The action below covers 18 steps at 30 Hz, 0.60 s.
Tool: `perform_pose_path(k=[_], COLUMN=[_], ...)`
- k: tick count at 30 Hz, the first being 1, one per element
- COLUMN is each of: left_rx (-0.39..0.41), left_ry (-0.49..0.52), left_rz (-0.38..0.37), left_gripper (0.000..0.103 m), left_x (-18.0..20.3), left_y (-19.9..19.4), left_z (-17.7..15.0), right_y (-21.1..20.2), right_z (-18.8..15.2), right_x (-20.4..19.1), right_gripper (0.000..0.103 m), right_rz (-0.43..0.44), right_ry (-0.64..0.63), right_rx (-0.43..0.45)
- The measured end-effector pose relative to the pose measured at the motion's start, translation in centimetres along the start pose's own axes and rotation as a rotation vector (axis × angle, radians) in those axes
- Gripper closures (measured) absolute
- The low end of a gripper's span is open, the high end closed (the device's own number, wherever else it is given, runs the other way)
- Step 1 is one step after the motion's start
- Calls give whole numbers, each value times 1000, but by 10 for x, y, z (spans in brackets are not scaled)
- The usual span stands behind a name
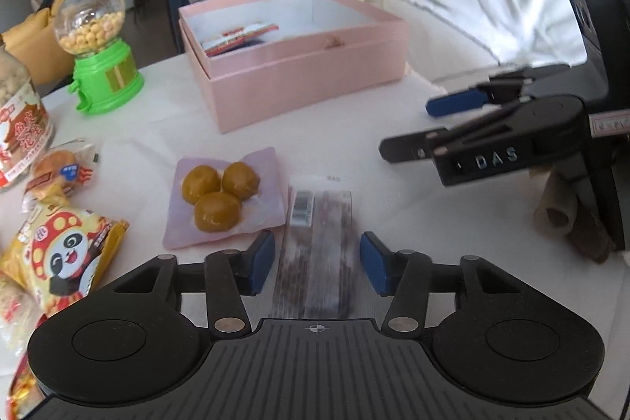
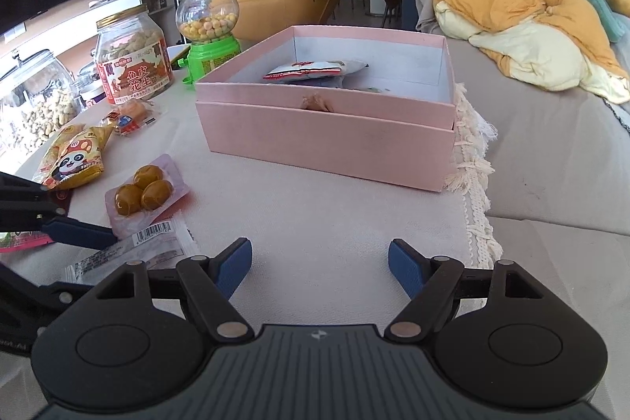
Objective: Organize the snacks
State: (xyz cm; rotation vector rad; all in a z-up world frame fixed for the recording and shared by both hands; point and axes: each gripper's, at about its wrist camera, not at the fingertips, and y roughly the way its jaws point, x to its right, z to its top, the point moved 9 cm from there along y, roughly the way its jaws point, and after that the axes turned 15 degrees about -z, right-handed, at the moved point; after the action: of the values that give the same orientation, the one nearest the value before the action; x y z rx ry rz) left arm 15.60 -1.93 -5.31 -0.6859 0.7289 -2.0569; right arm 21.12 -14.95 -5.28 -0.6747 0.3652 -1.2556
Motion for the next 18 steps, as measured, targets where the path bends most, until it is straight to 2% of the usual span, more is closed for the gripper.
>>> perform_pose_path(k=[2, 4, 8, 11, 13, 16, 18], left_rx=[4, 23, 144, 245, 291, 329, 343], left_ry=[21, 12, -63, -143, -185, -266, -311], left_rz=[6, -12, 1, 42, 111, 171, 165], left_gripper=[62, 64, 64, 64, 64, 64, 63], left_x=[0, 1, -13, -35, -56, -84, -95], left_y=[-2, -13, -63, -107, -131, -153, -159], left_z=[-1, -4, -7, -9, -14, -24, -31], right_y=[-2, -6, -17, -20, -17, -4, 9], right_z=[2, 4, 10, 20, 28, 39, 44], right_x=[-1, -3, -16, -43, -69, -111, -132], right_gripper=[26, 26, 26, 26, 26, 26, 26], right_rz=[-7, -12, 16, 98, 159, 221, 240], right_ry=[-2, -15, -63, -99, -126, -169, -197], right_rx=[-3, -1, 11, 2, 1, -5, -16])
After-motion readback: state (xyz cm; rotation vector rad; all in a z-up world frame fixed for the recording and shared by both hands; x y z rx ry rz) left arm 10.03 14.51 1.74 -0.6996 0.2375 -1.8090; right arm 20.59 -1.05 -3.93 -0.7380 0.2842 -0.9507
